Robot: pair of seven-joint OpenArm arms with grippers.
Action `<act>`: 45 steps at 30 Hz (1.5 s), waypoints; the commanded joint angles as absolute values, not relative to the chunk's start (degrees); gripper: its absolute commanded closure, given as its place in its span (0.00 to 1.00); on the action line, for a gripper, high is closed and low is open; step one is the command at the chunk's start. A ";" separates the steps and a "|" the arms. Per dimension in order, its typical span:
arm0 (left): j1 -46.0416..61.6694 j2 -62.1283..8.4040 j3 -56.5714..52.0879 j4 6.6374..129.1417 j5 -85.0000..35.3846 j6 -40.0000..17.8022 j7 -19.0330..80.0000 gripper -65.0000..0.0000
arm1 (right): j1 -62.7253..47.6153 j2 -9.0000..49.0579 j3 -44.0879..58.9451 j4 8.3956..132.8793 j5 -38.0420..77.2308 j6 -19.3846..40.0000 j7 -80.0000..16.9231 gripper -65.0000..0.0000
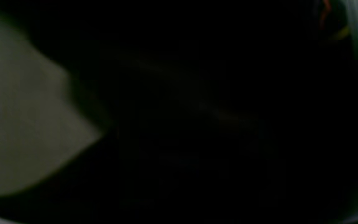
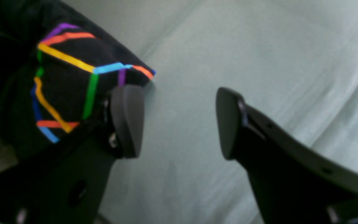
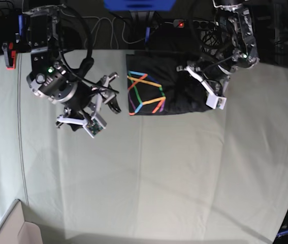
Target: Layout the t-shirt on the table in an organized manner, then fold the t-shirt properly
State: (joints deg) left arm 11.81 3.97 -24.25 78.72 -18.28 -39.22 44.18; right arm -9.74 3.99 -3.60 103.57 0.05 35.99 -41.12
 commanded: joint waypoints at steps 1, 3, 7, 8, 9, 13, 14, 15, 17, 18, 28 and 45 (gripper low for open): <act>11.56 4.09 -24.04 79.25 -17.98 -39.25 44.88 0.92 | -9.27 4.18 -3.56 104.75 0.84 36.00 -39.96 0.43; 10.59 4.09 -23.96 79.34 -17.98 -38.99 45.05 1.00 | -9.27 4.18 -3.56 104.75 0.84 36.00 -39.96 0.43; 8.13 4.09 -23.96 79.25 -17.80 -38.99 44.97 1.00 | -9.36 4.97 -3.56 104.75 0.84 36.00 -39.96 0.43; 7.16 4.09 -23.87 79.25 -17.54 -38.90 44.97 1.00 | -9.36 5.23 -3.47 104.75 0.84 36.00 -39.96 0.43; 6.11 4.09 -23.87 79.16 -17.54 -38.90 44.97 1.00 | -9.36 5.41 -3.21 104.75 0.84 36.00 -39.96 0.43; 1.71 3.12 -20.18 78.29 -17.36 -38.90 45.32 1.00 | -9.80 5.14 4.09 104.84 0.92 36.00 -39.96 0.43; 0.40 1.71 -18.42 77.93 -17.36 -38.90 45.41 1.00 | -9.80 5.14 6.02 104.84 0.92 36.00 -39.96 0.43; -1.10 0.57 -16.13 77.23 -17.36 -38.90 45.23 1.00 | -9.89 5.05 7.96 104.92 0.92 36.00 -39.96 0.43; -4.18 -1.54 -9.36 74.42 -17.36 -38.81 44.97 1.00 | -9.98 5.23 12.00 105.54 0.92 36.00 -39.96 0.43; -6.11 -2.51 -5.93 72.75 -17.36 -38.81 44.97 1.00 | -9.98 5.32 14.02 105.54 0.92 36.00 -39.96 0.43; -27.03 -5.85 25.27 58.77 -17.27 -38.81 37.14 1.00 | -10.15 4.88 33.80 105.19 1.10 36.00 -39.96 0.43; -32.75 8.31 38.37 46.02 12.97 -38.81 28.79 1.00 | -12.09 3.65 45.41 105.27 1.10 36.00 -39.87 0.43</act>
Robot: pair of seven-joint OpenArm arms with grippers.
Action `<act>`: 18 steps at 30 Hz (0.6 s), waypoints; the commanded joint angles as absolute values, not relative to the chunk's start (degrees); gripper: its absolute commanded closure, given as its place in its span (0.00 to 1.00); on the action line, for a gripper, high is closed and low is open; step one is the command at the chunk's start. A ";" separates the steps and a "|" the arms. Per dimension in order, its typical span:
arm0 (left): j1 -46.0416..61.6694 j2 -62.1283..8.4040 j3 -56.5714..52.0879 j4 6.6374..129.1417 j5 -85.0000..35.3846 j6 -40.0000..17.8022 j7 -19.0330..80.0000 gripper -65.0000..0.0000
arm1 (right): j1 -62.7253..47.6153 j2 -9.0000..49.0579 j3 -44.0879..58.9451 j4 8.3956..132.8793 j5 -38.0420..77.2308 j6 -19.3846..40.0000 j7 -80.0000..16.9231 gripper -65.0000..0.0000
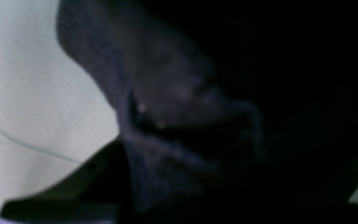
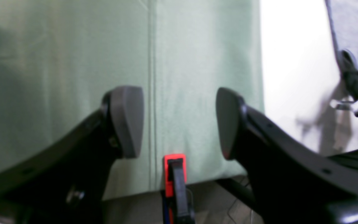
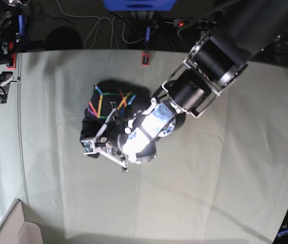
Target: Layout the t-shirt on the table in an organized manner, then fold the t-shirt properly
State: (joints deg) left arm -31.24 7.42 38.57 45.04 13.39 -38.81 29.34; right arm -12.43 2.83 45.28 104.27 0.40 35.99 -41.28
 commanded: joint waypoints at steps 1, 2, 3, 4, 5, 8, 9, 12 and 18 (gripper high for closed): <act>-32.75 8.31 38.37 46.11 12.97 -38.81 28.88 1.00 | -12.09 3.56 45.58 105.19 1.10 36.00 -39.87 0.43; -32.75 8.31 38.37 46.02 12.79 -38.81 28.88 1.00 | -12.09 3.56 45.58 105.19 1.10 36.00 -39.87 0.43; -32.84 8.13 38.37 45.93 12.79 -38.81 28.88 1.00 | -12.09 3.56 45.49 105.19 1.10 36.00 -39.87 0.43; -32.84 7.96 38.37 45.93 12.79 -38.81 28.88 1.00 | -12.09 3.56 45.49 105.19 1.10 36.00 -39.87 0.43; -32.84 7.78 38.37 45.93 12.79 -38.81 28.97 1.00 | -12.09 3.56 45.49 105.19 1.10 36.00 -39.87 0.43; -32.75 7.69 38.37 45.41 12.88 -38.81 28.97 1.00 | -12.09 3.56 45.41 105.19 1.10 36.00 -39.87 0.43; -32.75 7.69 38.37 45.41 12.88 -38.81 28.97 1.00 | -12.09 3.56 45.41 105.19 1.10 36.00 -39.87 0.43; -32.75 7.69 38.37 45.41 12.88 -38.73 29.41 1.00 | -12.09 2.77 45.32 105.19 1.10 36.00 -39.96 0.43; -32.92 8.31 33.45 45.58 13.14 -36.88 31.25 1.00 | -12.09 2.42 45.32 105.45 1.10 36.00 -39.96 0.43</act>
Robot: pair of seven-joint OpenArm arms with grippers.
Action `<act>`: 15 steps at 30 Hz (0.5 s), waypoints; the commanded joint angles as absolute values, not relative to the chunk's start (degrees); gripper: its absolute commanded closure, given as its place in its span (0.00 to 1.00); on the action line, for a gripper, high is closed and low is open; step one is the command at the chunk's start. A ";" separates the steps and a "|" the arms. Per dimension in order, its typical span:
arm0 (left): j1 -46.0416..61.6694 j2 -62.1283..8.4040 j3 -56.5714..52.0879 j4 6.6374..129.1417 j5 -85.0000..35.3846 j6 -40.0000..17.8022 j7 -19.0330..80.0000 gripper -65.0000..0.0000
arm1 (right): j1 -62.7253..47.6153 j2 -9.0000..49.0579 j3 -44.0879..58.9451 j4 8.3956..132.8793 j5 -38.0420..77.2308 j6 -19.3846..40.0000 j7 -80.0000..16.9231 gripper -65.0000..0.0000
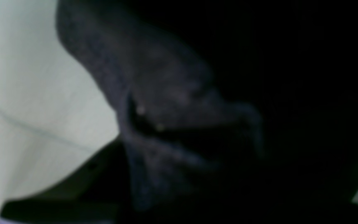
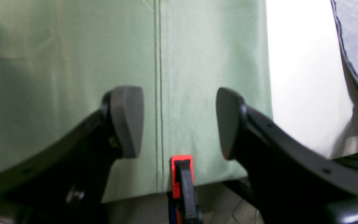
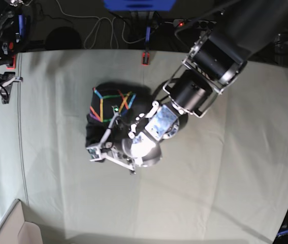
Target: Layout the t-shirt on the table in an organized manner, then fold the t-shirt properly
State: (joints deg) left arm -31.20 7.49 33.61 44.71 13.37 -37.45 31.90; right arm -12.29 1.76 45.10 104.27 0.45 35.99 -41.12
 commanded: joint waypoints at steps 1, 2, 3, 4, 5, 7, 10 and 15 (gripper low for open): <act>-33.01 8.31 33.45 45.49 13.14 -36.88 31.25 1.00 | -12.09 2.42 45.32 105.45 1.10 36.00 -39.96 0.43; -33.01 8.31 33.54 45.49 13.23 -36.88 31.25 1.00 | -12.09 2.42 45.32 105.45 1.10 36.00 -39.96 0.43; -33.01 8.31 33.54 45.49 13.23 -36.88 31.25 1.00 | -12.09 2.42 45.32 105.45 1.10 36.00 -39.96 0.43; -33.01 8.31 33.54 45.49 13.23 -36.79 31.25 0.99 | -12.09 2.42 45.32 105.54 1.10 36.00 -39.96 0.43; -33.10 8.22 33.54 45.49 13.23 -36.62 31.25 0.99 | -12.18 2.42 45.32 105.54 1.10 36.00 -39.96 0.43; -33.36 8.22 33.54 45.41 13.23 -36.53 31.25 0.99 | -12.18 2.42 45.41 105.54 1.10 36.00 -39.96 0.43; -34.07 8.22 33.54 45.41 13.23 -36.26 31.43 0.89 | -12.18 2.42 45.32 105.54 1.10 36.00 -39.96 0.43; -34.42 7.78 33.27 46.11 13.23 -36.18 31.25 0.49 | -12.18 1.71 45.41 105.54 1.10 36.00 -39.96 0.43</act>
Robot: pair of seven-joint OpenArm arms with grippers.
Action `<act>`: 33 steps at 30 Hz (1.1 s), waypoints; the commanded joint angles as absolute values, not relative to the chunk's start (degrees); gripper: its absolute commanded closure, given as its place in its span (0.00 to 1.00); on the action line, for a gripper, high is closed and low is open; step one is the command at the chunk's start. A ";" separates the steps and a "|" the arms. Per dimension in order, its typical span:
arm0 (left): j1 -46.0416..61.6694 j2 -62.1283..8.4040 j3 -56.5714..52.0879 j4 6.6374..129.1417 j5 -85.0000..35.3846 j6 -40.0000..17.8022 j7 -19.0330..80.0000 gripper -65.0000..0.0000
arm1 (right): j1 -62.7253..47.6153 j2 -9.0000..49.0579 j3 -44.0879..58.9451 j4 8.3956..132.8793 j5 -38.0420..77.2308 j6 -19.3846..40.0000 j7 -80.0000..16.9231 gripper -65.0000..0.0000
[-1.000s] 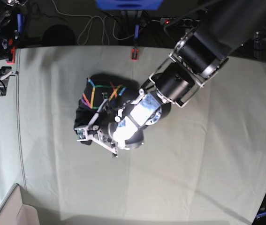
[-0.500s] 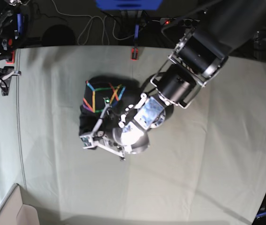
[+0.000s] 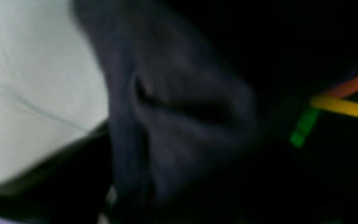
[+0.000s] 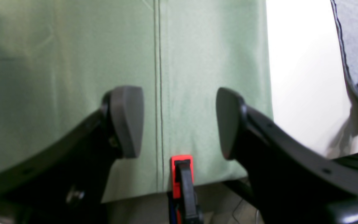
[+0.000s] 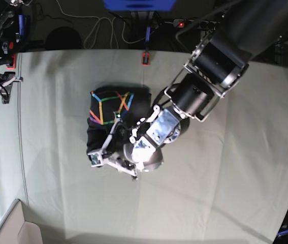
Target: Layout the t-shirt on the table in an organized manner, then fold the t-shirt properly
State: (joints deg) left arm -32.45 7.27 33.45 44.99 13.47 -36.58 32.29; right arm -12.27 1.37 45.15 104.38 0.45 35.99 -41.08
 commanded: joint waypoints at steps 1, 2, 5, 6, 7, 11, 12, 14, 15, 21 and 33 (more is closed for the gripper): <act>-35.03 7.78 33.19 46.11 13.23 -36.18 31.25 0.40 | -12.18 1.36 45.49 105.63 1.10 36.00 -39.96 0.43; -35.82 7.78 33.19 45.76 13.23 -36.18 31.25 0.32 | -12.18 1.27 45.49 105.63 1.10 36.00 -39.96 0.43; -36.97 7.96 33.45 45.58 13.23 -36.18 31.25 0.15 | -12.26 1.10 45.32 105.63 1.10 36.00 -39.96 0.43; -37.05 8.04 33.45 45.93 13.23 -36.18 31.25 0.12 | -12.26 0.92 45.32 105.63 1.10 36.00 -39.96 0.43; -37.23 8.04 33.45 46.20 13.23 -36.18 31.25 0.10 | -12.26 0.48 45.49 105.63 1.10 36.00 -39.96 0.43; -38.55 8.04 33.27 46.55 13.23 -36.18 31.34 0.09 | -12.26 0.22 45.58 105.63 1.01 36.00 -39.96 0.43; -38.64 8.04 33.19 46.64 13.23 -36.18 31.34 0.09 | -12.26 0.22 45.58 105.63 1.01 36.00 -39.96 0.43; -38.73 8.13 33.10 47.34 12.88 -36.18 31.60 0.09 | -12.26 0.22 45.58 105.63 1.01 36.00 -39.96 0.43; -38.73 7.87 32.92 48.57 12.70 -36.18 31.60 0.09 | -12.26 0.22 45.58 105.63 1.01 36.00 -39.69 0.43; -35.21 8.48 20.00 57.71 12.70 -36.18 31.69 0.09 | -11.56 0.22 45.23 105.89 1.10 36.26 -39.34 0.44; -19.38 4.97 -13.32 88.92 12.62 -36.70 44.53 0.54 | -7.52 -4.35 35.12 115.03 0.92 40.00 -39.87 1.00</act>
State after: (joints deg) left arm -18.06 4.25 -13.96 87.83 14.09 -36.25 46.17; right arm -8.14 -4.47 35.24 113.89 -0.23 39.83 -41.43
